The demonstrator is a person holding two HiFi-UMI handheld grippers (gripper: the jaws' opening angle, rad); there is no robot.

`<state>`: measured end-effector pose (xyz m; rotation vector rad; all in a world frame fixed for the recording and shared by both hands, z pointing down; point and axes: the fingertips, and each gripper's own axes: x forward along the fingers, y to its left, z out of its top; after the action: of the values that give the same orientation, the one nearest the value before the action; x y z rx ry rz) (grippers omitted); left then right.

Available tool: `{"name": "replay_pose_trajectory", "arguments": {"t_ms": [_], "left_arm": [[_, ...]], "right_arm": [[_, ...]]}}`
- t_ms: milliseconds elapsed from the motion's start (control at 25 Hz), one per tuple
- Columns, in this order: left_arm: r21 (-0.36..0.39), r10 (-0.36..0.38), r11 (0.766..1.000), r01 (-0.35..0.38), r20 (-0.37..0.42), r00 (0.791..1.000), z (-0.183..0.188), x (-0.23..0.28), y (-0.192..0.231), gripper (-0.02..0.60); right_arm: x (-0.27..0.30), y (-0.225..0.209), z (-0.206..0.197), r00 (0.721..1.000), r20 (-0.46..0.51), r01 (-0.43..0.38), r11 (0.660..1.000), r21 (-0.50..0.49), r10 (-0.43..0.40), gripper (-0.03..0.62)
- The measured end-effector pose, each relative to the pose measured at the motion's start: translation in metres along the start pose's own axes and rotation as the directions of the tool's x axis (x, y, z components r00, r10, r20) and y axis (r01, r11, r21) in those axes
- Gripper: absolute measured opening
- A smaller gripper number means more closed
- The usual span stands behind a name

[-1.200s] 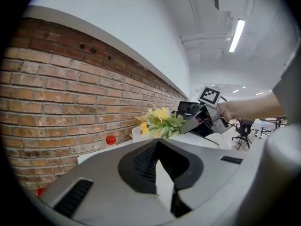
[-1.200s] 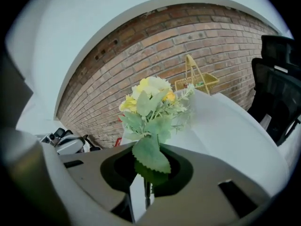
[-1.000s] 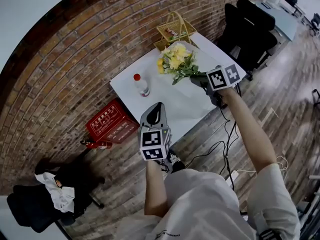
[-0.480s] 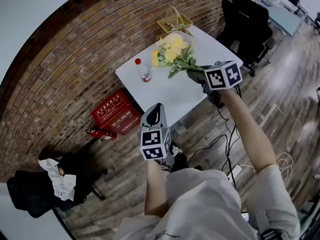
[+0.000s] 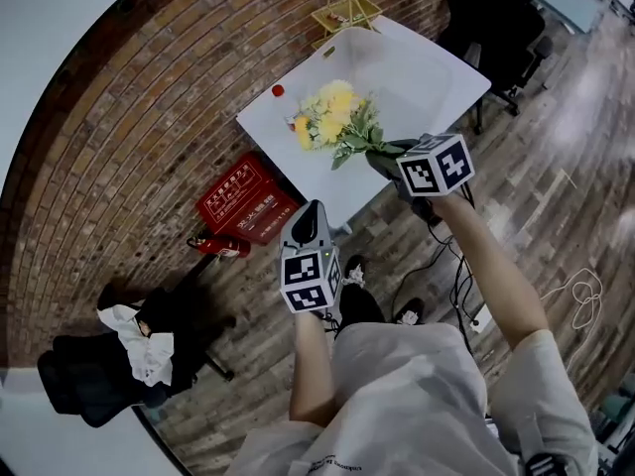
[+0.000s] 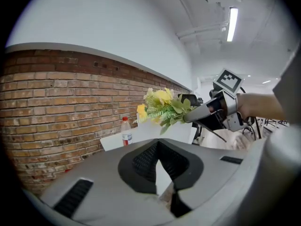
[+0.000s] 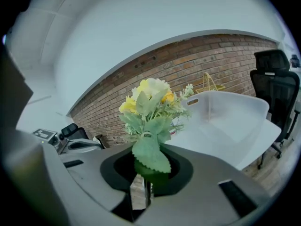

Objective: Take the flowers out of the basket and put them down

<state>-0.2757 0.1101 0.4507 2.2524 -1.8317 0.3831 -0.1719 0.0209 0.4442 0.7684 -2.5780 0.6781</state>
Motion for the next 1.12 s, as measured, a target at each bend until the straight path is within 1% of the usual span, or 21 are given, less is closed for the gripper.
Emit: {"name": "replay_pose_trajectory", "arguments": {"t_ms": [120, 200, 360, 480, 640, 760, 880, 960, 1120], "left_arm": [[0.017, -0.040, 0.999, 0.040, -0.009, 0.999, -0.005, 0.013, 0.007, 0.025], [0.023, -0.077, 0.997, 0.077, -0.012, 0.997, -0.005, 0.024, 0.014, 0.025], [0.034, -0.129, 0.991, 0.129, -0.013, 0.992, 0.007, 0.046, 0.041, 0.025], [0.043, -0.180, 0.983, 0.181, -0.023, 0.983, 0.011, 0.061, 0.060, 0.025], [0.043, -0.227, 0.972, 0.229, -0.050, 0.973, 0.004, 0.081, 0.088, 0.025], [0.052, -0.265, 0.962, 0.269, -0.068, 0.962, 0.001, 0.092, 0.105, 0.025], [0.049, -0.301, 0.951, 0.306, -0.082, 0.950, -0.002, 0.100, 0.120, 0.025], [0.037, -0.322, 0.944, 0.327, -0.090, 0.942, -0.004, 0.102, 0.128, 0.025], [0.017, -0.350, 0.935, 0.353, -0.101, 0.931, -0.015, 0.107, 0.140, 0.025]], "right_arm": [[0.010, 0.004, -0.022, 1.000, -0.011, -0.006, 1.000, -0.007, 0.006, 0.075], [0.016, -0.002, -0.031, 0.999, -0.030, 0.025, 1.000, -0.006, -0.025, 0.075], [0.042, -0.015, -0.040, 0.995, -0.039, 0.089, 0.994, 0.062, -0.087, 0.075], [0.072, -0.022, -0.050, 0.987, -0.056, 0.154, 0.984, 0.092, -0.149, 0.075], [0.115, -0.032, -0.070, 0.968, -0.093, 0.243, 0.961, 0.129, -0.232, 0.075], [0.144, -0.038, -0.084, 0.955, -0.098, 0.295, 0.939, 0.176, -0.281, 0.076], [0.168, -0.045, -0.096, 0.935, -0.102, 0.355, 0.913, 0.200, -0.341, 0.077], [0.177, -0.046, -0.101, 0.920, -0.093, 0.392, 0.898, 0.198, -0.381, 0.076], [0.191, -0.048, -0.110, 0.891, -0.079, 0.454, 0.878, 0.152, -0.447, 0.077]]}}
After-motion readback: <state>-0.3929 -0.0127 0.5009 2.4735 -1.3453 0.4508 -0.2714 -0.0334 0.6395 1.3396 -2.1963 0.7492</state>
